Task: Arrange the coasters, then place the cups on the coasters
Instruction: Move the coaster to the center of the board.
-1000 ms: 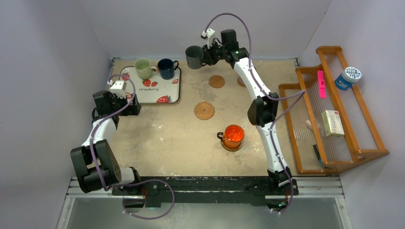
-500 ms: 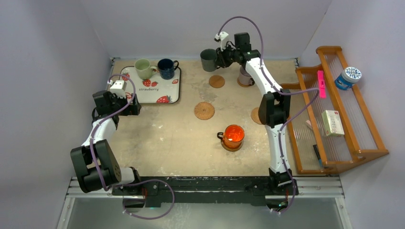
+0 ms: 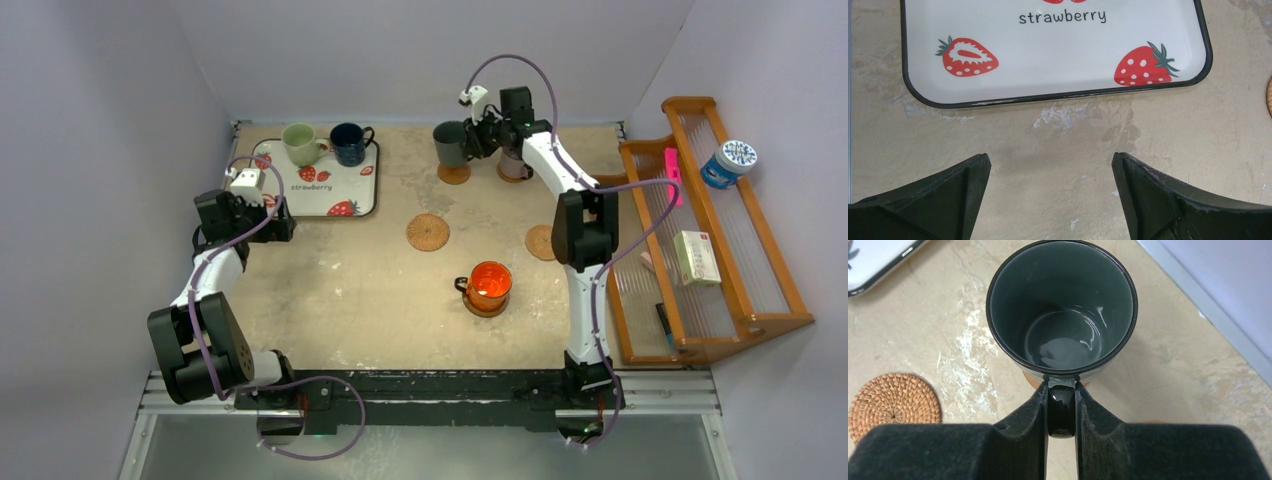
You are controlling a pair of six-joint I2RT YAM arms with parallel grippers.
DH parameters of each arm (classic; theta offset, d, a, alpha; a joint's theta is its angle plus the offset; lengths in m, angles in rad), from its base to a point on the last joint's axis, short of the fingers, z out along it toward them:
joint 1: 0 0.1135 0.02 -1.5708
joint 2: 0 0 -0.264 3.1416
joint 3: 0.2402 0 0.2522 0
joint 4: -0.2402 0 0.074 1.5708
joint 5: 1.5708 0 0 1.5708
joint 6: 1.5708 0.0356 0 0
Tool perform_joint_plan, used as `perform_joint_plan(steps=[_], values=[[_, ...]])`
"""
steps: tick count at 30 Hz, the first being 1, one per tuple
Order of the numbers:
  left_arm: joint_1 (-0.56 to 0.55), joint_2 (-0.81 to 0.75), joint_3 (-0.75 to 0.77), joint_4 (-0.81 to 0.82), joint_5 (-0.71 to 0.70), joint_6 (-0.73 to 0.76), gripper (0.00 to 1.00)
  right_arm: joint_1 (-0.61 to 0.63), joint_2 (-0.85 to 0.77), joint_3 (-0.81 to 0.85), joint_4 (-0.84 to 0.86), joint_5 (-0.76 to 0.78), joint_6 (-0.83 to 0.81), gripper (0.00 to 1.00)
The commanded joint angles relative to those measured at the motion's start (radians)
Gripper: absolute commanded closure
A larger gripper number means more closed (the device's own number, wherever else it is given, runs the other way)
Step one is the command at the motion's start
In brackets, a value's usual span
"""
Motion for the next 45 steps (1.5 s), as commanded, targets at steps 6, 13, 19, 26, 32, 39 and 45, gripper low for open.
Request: perform_joint_plan(steps=[6, 13, 19, 26, 32, 39, 45], values=[[0.005, -0.016, -0.007, 0.039, 0.024, -0.010, 0.00, -0.008, -0.104, -0.052, 0.175, -0.001, -0.029, 1.00], [0.005, -0.019, -0.009, 0.039, 0.019, -0.008, 0.00, -0.008, -0.059, -0.025, 0.170, 0.000, -0.023, 1.00], [0.005, -0.018, -0.009, 0.041, 0.017, -0.008, 0.00, -0.007, -0.033, -0.007, 0.153, -0.001, -0.024, 1.00], [0.005, -0.014, -0.009, 0.041, 0.017, -0.009, 0.00, -0.008, -0.005, 0.011, 0.131, -0.010, -0.024, 1.00], [0.005, -0.013, -0.009, 0.041, 0.019, -0.006, 0.00, -0.008, 0.013, 0.015, 0.124, -0.007, -0.029, 1.00], [0.005, -0.010, -0.007, 0.042, 0.022, -0.007, 0.00, -0.008, 0.009, -0.006, 0.127, -0.003, -0.039, 1.00], [0.005, -0.009, -0.007, 0.041, 0.022, -0.008, 0.00, -0.007, 0.012, -0.010, 0.118, -0.001, -0.038, 1.00]])
